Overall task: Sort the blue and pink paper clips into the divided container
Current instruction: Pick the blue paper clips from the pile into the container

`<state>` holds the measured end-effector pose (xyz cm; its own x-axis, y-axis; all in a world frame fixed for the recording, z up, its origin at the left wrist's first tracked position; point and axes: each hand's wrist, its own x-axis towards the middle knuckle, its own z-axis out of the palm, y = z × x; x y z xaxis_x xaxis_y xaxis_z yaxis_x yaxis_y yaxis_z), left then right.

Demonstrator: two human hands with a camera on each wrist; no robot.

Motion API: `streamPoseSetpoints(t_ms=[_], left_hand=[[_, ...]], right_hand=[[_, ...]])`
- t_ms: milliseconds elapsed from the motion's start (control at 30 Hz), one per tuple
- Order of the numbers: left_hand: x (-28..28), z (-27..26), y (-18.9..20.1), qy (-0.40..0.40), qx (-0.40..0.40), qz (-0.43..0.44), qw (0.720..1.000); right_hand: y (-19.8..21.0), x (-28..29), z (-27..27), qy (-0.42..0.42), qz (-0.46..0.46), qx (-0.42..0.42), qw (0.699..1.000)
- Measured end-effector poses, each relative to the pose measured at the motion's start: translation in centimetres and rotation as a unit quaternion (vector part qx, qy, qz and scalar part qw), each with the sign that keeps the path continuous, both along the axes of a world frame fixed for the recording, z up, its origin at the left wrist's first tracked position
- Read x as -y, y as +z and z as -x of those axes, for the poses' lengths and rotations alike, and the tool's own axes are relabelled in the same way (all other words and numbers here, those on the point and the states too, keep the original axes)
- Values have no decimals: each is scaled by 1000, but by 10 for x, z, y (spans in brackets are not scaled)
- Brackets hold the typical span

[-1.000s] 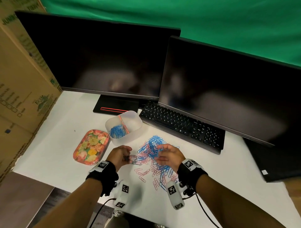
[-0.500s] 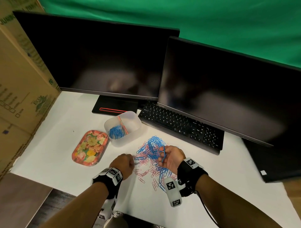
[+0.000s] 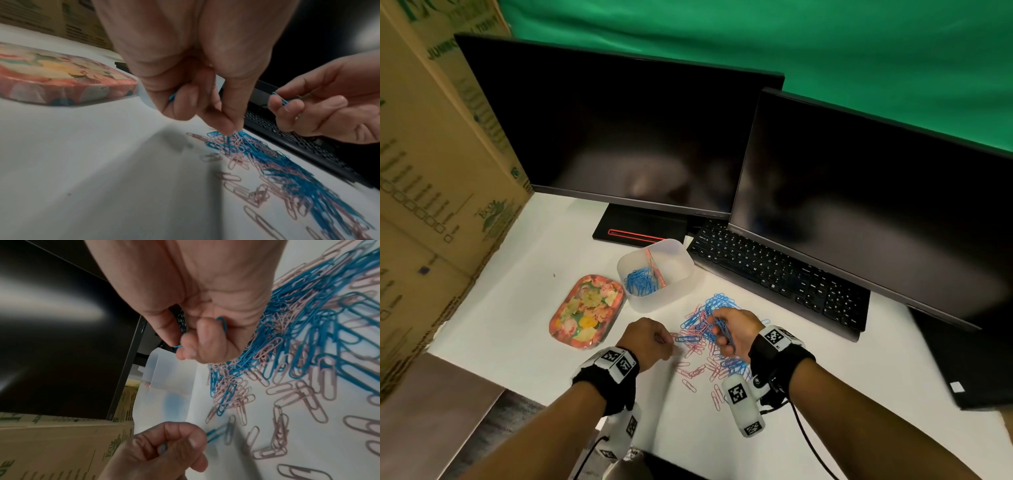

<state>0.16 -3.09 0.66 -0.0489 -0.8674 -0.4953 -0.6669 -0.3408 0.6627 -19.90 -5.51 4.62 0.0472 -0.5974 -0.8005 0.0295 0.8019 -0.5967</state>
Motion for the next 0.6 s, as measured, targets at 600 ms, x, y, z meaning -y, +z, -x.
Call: streamPoseSetpoints(t_ms=[600], left_hand=[[71, -30, 56, 313, -206, 38, 926]], right_hand=[[60, 61, -86, 98, 41, 30, 994]])
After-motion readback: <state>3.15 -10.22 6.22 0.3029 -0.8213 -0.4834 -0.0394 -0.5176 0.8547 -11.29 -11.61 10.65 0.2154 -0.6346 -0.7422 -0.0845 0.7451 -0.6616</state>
